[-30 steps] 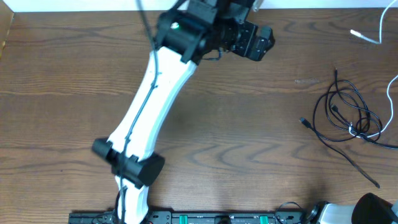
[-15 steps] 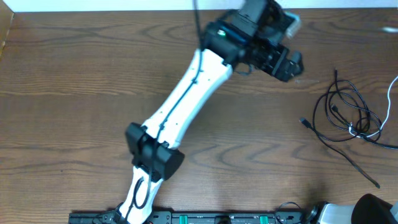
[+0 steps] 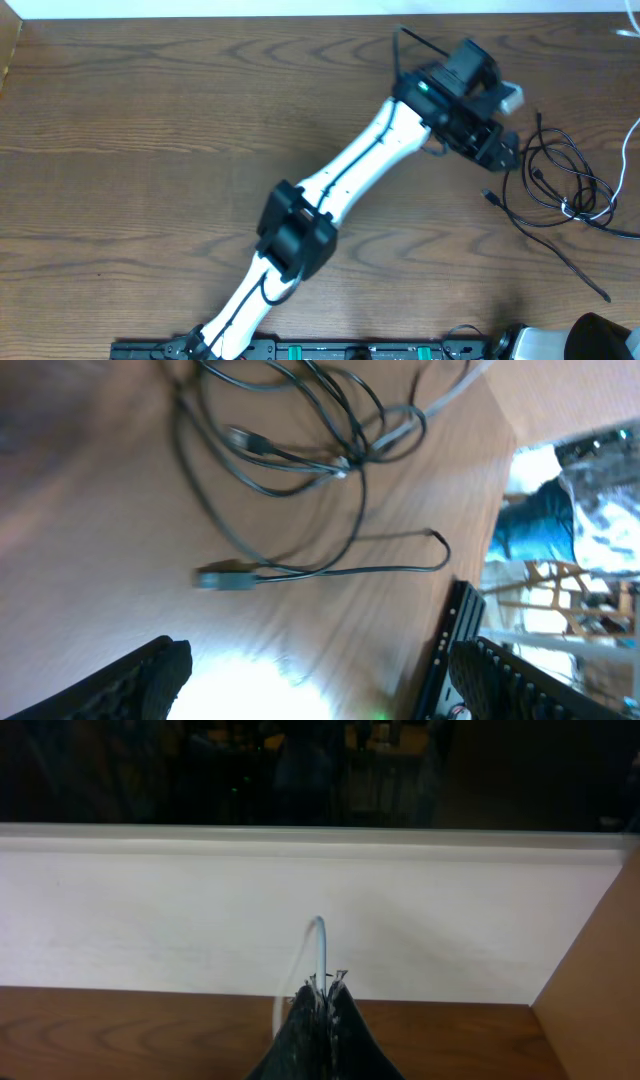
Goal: Untangle cables
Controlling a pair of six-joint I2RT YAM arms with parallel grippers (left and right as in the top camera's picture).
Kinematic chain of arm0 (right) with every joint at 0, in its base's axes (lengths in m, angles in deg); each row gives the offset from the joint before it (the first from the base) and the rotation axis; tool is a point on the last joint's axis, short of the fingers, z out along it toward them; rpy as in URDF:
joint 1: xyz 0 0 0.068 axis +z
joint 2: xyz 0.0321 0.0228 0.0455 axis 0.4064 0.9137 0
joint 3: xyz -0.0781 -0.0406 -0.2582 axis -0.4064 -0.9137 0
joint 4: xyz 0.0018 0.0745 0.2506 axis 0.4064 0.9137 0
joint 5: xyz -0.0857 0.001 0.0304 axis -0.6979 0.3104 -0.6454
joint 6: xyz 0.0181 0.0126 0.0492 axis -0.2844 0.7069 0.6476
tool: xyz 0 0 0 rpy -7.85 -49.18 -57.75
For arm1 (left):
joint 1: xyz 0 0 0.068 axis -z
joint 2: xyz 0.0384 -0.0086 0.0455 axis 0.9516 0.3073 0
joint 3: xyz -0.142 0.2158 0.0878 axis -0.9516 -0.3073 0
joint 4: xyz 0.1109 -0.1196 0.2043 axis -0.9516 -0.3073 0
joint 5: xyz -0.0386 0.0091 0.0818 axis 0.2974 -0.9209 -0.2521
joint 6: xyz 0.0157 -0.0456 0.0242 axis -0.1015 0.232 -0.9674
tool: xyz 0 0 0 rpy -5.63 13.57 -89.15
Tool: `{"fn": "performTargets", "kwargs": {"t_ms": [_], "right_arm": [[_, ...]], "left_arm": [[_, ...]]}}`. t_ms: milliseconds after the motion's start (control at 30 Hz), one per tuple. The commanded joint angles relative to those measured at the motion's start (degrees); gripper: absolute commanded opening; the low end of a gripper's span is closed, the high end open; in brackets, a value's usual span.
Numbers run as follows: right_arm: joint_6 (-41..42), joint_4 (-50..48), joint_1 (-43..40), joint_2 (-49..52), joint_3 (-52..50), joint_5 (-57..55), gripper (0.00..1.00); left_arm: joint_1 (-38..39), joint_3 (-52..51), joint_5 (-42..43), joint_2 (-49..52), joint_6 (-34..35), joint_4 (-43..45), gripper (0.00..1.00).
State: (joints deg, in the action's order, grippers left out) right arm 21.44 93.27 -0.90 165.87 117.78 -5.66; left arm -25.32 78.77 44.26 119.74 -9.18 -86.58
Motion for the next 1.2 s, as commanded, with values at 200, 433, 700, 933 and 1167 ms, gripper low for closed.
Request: {"fn": "performTargets", "kwargs": {"t_ms": [200, 433, 700, 933, 1167], "right_arm": [[0.02, 0.2, 2.47, -1.01, 1.2, 1.62, 0.01], [-0.87, 0.2, 5.6, -1.07, 1.25, 1.88, 0.01], [-0.87, -0.02, 7.37, -1.4, 1.25, 2.73, 0.01], [-1.01, -0.96, 7.43, -2.08, 1.25, 3.65, 0.01], [-0.98, -1.7, 7.43, -2.43, 1.25, 5.99, 0.01]], "left_arm": [[8.37, 0.46, 3.04, 3.21, 5.2, 5.79, 0.87], [11.06, 0.46, -0.37, 4.59, -7.8, 4.68, 0.86], [11.54, 0.46, -15.13, 7.76, -7.08, 6.8, 0.84], [11.56, 0.44, -17.79, 9.6, -4.13, 10.49, 0.84], [11.76, 0.44, -17.14, 11.78, -4.15, 8.7, 0.83]]}}
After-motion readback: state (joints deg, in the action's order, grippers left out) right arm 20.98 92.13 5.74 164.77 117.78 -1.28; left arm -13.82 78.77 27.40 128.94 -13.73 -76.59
